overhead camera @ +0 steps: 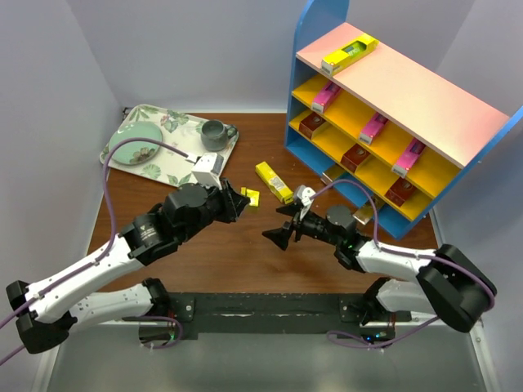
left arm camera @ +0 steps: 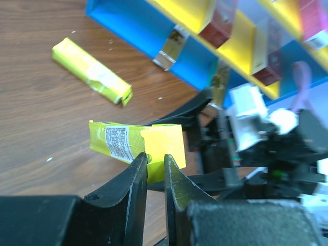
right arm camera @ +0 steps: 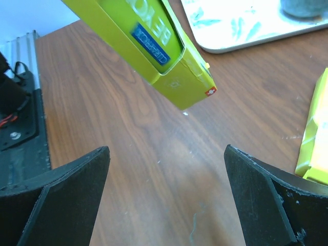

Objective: Place and organize the toothpastes onto the shelf
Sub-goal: Pick up the toothpaste from the center of the board.

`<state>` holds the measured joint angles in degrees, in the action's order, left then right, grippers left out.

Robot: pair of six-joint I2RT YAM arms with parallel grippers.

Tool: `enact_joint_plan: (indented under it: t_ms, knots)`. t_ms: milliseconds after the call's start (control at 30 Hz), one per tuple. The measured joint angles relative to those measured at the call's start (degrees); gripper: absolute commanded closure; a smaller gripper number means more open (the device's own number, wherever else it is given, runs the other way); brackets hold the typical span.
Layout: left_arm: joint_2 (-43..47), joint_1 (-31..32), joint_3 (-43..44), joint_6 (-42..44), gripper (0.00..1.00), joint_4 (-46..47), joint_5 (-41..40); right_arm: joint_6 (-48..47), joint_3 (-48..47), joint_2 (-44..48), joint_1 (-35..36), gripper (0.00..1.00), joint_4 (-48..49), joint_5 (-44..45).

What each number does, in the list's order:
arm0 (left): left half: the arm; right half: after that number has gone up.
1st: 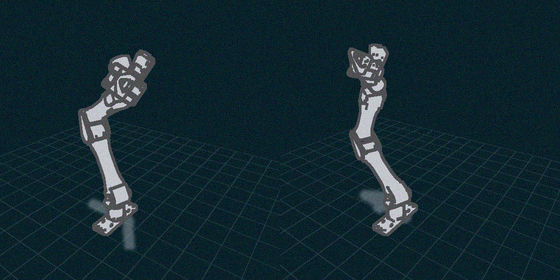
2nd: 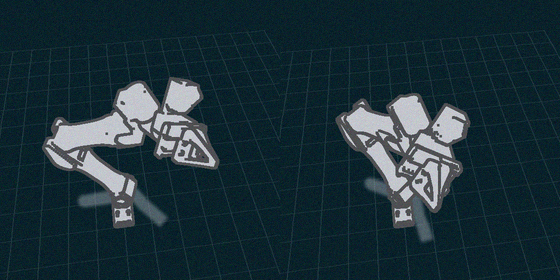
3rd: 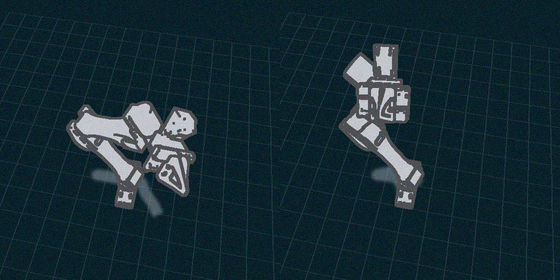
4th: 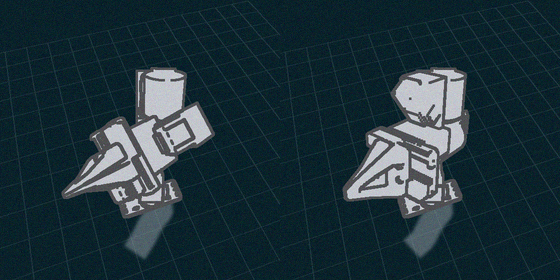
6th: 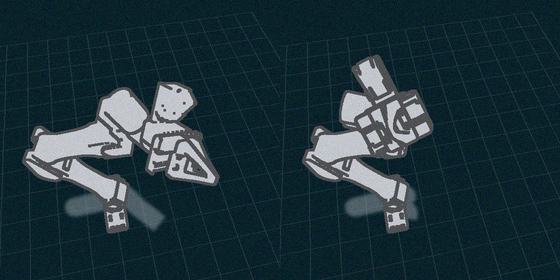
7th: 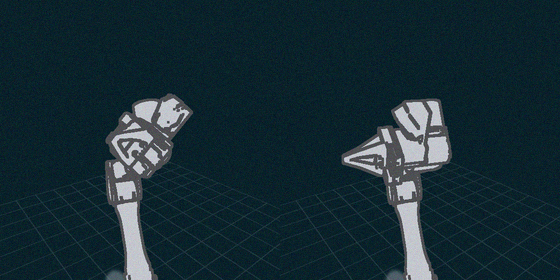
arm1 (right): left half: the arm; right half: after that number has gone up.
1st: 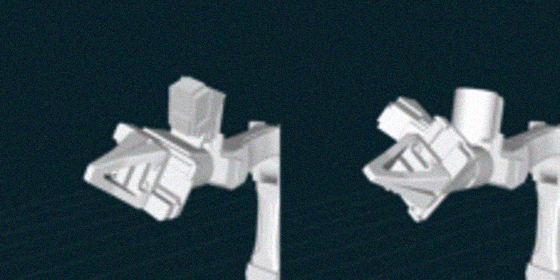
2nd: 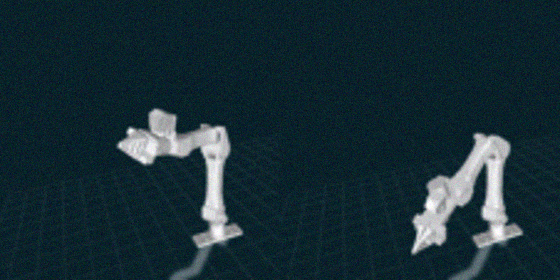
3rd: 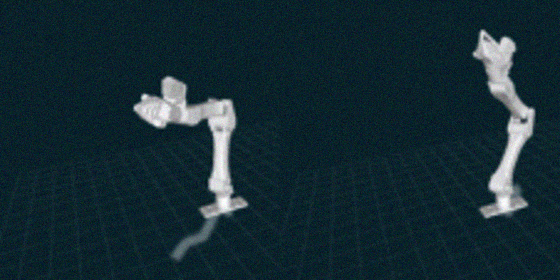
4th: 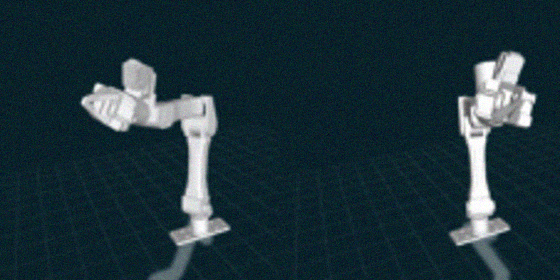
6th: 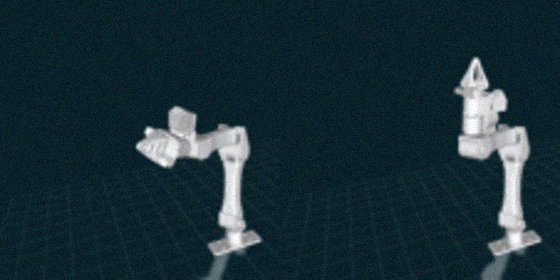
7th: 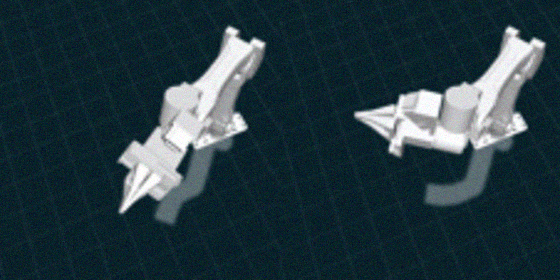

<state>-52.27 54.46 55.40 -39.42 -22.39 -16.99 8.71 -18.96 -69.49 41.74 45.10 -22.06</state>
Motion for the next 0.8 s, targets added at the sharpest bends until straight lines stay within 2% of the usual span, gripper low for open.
enact_joint_plan:
  t_ms: [233, 500, 667, 800]
  knots:
    - [0.5, -0.1, 0.7, -1.0, 1.00, 1.8, 2.4, -2.0, -0.7, -7.4, 0.1, 0.02, 9.2, 0.0]
    - [-0.1, -0.1, 0.7, -2.0, 1.00, 2.2, 4.4, -3.7, -4.9, -10.9, 0.1, 0.02, 14.1, 0.0]
    - [-0.8, -0.1, 0.7, -2.0, 1.00, 2.8, 5.3, -4.7, -6.6, -13.4, 0.2, 0.11, 15.0, -0.8]
    - [-1.0, -0.1, 0.8, -2.0, 1.00, 3.5, 5.9, -4.9, -7.1, -15.4, 0.2, 0.23, 15.5, -2.2]
